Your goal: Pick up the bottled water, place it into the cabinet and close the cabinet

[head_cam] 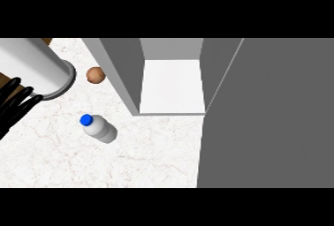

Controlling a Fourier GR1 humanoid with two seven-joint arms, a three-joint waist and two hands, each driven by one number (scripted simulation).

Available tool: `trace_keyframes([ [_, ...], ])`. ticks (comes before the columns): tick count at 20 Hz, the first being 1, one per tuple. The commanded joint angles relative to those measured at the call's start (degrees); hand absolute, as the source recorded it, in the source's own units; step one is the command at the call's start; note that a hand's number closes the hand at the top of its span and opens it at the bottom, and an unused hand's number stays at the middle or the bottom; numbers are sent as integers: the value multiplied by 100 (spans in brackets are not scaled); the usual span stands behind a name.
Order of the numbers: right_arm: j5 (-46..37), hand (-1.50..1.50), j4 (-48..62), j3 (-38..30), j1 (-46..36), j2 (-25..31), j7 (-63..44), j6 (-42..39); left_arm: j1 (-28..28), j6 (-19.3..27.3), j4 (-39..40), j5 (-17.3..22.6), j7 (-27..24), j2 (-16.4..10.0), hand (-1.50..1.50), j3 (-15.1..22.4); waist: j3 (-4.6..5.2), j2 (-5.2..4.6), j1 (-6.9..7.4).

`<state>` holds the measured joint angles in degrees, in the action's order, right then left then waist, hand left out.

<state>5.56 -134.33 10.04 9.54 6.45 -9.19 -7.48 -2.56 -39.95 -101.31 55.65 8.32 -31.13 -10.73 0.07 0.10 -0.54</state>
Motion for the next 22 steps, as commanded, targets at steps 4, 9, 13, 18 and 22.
trace_keyframes([
  [4,-368,-150,-711,616,313,-197,-492,166,194,-473,261,1265,688,-689,-150,-432,-7,-1,49],
  [9,-614,-150,-961,884,-205,-291,-1253,424,-159,-718,878,1030,908,-692,-150,-412,-4,-10,50],
  [13,-856,-150,-1209,1135,69,-281,-1313,512,49,-1187,883,409,791,-460,-150,-607,-4,-3,47],
  [18,-711,-150,-1033,997,-18,-178,-1218,494,-515,-988,1064,18,879,-303,-150,-533,-7,-9,27],
  [22,-1013,-150,-1414,1373,224,-110,-1297,637,-452,-1184,1328,-1521,348,676,-150,-362,-3,-6,-19],
])
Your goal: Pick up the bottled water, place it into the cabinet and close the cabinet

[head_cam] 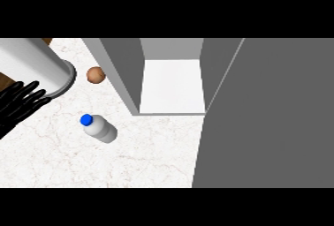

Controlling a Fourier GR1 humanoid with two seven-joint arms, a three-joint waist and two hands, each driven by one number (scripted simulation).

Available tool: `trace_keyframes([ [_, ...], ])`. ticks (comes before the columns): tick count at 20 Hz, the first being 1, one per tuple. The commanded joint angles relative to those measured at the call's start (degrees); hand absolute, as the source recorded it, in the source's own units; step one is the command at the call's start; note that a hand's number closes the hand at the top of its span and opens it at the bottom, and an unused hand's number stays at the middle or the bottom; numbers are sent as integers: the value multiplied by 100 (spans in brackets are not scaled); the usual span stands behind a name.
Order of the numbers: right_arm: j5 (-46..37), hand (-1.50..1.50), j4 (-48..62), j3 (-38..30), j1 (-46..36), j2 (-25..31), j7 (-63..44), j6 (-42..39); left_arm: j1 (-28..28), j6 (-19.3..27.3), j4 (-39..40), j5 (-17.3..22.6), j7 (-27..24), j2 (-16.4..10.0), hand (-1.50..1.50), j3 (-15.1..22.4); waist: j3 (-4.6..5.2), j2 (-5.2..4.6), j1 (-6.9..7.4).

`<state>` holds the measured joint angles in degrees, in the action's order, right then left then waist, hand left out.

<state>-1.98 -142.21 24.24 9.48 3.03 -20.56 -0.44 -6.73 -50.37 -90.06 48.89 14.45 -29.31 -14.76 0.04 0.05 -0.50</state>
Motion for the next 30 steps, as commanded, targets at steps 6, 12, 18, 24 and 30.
trace_keyframes([
  [6,-432,-150,-498,139,-145,57,-456,240,-604,-455,1405,-1934,-915,707,-150,-179,5,-14,-22],
  [12,-439,-150,-423,193,69,213,27,175,-951,-445,2205,-2992,-1586,868,-150,-121,1,-10,-32],
  [18,-14,-150,-668,-66,193,453,-96,81,-1250,-366,3465,-4350,-2821,952,-150,47,6,-28,-85],
  [24,-263,-150,-354,142,-38,324,-33,273,-1354,-210,4498,-5207,-4067,909,-150,386,9,-33,-81],
  [30,-205,-150,-626,119,-206,452,-336,353,-1574,139,5450,-5587,-5012,861,-150,585,23,-61,-152],
])
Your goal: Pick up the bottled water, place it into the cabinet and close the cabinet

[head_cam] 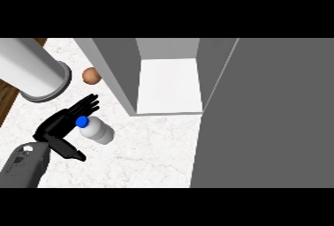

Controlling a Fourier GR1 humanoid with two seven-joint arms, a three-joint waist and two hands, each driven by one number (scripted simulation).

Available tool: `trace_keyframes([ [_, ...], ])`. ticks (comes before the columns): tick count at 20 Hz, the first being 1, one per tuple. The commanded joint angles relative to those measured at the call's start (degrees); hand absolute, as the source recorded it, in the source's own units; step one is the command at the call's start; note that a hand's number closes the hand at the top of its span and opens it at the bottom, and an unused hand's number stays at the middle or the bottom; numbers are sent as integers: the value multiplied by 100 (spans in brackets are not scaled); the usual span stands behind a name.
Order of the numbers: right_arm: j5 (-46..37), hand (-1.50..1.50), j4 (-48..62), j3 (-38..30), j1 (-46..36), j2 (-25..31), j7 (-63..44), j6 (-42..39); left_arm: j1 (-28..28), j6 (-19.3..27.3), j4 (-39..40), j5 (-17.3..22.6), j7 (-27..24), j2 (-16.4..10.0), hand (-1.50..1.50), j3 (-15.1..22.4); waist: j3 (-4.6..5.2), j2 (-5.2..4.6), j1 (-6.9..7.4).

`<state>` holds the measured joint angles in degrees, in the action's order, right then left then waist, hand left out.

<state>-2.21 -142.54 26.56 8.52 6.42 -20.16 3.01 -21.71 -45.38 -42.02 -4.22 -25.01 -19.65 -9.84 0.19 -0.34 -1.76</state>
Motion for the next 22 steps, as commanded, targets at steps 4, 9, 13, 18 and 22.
trace_keyframes([
  [4,-235,-150,-131,22,261,149,274,-39,-494,-274,1368,-364,-1334,-168,-150,146,1,-23,-75],
  [9,-436,-150,-284,196,-254,-26,-399,275,-648,-8,1723,-429,-1723,10,-150,275,14,-25,-42],
  [13,-218,-150,-530,50,-11,218,-229,160,-758,114,1916,-414,-1967,95,-150,323,9,-20,-89],
  [18,-347,-150,-405,297,34,188,-129,276,-720,646,2244,-529,-2369,422,-150,438,15,-28,-126],
  [22,-309,-150,-618,219,20,340,-250,293,-808,337,2236,-337,-2429,397,-150,389,8,-1,-75],
])
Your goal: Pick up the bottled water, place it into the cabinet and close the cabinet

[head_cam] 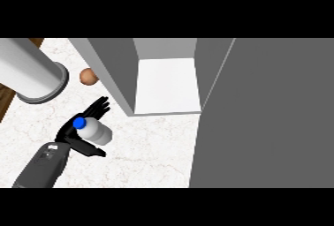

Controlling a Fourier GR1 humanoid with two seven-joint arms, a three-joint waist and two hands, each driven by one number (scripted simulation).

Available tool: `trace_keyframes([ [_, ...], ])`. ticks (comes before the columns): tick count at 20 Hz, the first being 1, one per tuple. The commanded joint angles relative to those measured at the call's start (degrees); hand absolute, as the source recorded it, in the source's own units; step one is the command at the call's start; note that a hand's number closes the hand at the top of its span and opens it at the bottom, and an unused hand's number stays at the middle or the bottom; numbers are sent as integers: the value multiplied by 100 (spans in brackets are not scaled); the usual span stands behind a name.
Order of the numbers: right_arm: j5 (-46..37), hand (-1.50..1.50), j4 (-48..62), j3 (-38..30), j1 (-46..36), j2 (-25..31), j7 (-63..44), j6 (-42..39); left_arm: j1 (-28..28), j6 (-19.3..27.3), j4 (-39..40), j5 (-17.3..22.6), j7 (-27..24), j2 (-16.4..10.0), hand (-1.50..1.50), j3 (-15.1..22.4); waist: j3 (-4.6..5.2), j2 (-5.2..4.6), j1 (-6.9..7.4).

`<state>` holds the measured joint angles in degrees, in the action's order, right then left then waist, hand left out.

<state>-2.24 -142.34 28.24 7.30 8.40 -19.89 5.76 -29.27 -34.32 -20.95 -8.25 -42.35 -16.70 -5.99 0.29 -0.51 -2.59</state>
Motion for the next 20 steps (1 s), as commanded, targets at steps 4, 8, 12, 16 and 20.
trace_keyframes([
  [4,-270,-150,-96,23,-56,38,77,70,-308,-949,300,88,-656,219,150,76,-1,-19,-8],
  [8,-57,-150,-313,-187,59,205,-30,38,-103,-1163,56,-85,-972,242,150,399,-10,11,71],
  [12,-108,-150,-532,-169,122,308,-209,75,129,-304,-550,-565,-1890,140,150,867,-9,39,86],
  [16,-309,-150,-355,-20,-119,142,-221,280,397,2139,-447,-3,-1301,939,150,44,-15,66,203],
  [20,-135,-150,-380,-125,7,209,-217,303,786,3526,-876,203,-1414,1373,150,-303,-29,92,277],
])
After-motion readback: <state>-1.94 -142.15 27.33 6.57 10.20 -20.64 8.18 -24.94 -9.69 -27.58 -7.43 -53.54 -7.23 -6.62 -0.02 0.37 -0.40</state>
